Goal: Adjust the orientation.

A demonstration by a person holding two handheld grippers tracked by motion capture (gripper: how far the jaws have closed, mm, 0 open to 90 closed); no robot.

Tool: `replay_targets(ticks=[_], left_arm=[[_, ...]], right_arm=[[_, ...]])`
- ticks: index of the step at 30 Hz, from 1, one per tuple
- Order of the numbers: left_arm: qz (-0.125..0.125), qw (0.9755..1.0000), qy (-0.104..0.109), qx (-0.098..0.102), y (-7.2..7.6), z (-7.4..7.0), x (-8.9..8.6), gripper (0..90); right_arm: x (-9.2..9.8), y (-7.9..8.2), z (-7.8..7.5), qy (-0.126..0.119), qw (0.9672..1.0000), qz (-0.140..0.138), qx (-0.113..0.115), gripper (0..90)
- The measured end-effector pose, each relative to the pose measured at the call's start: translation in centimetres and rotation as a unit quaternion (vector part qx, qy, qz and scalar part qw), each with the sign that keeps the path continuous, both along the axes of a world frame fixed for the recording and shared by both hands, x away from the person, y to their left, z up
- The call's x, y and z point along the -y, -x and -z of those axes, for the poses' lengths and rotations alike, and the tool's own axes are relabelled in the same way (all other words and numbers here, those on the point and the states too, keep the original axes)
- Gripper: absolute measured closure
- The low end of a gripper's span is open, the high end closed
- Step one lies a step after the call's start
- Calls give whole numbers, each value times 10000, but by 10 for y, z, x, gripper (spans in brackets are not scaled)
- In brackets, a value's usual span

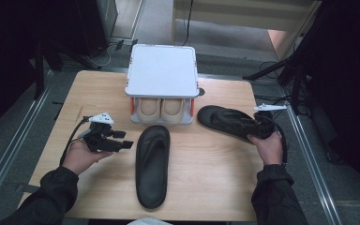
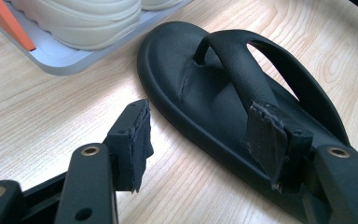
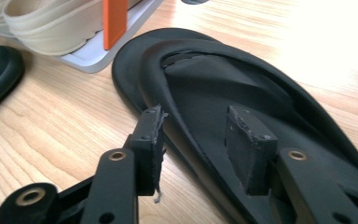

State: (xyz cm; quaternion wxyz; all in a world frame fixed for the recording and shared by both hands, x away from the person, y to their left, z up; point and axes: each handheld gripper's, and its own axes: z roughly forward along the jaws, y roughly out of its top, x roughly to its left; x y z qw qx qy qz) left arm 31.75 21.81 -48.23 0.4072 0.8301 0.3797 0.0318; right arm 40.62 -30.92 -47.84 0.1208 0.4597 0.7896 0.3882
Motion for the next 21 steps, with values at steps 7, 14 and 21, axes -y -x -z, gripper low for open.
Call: replay_targets(ticks=[7, 14, 21], left_arm=[[11, 10000, -23, -1, 0, 0, 1, 409], [-13, 10000, -13, -4, 0, 1, 0, 409], [-14, 10000, -22, 4, 0, 1, 0, 410]], right_arm=[[-11, -7, 14, 145, 9997, -136, -166, 556], [-20, -13, 24, 267, 9991, -229, -225, 603], [-22, -15, 23, 216, 9988, -324, -302, 732]])
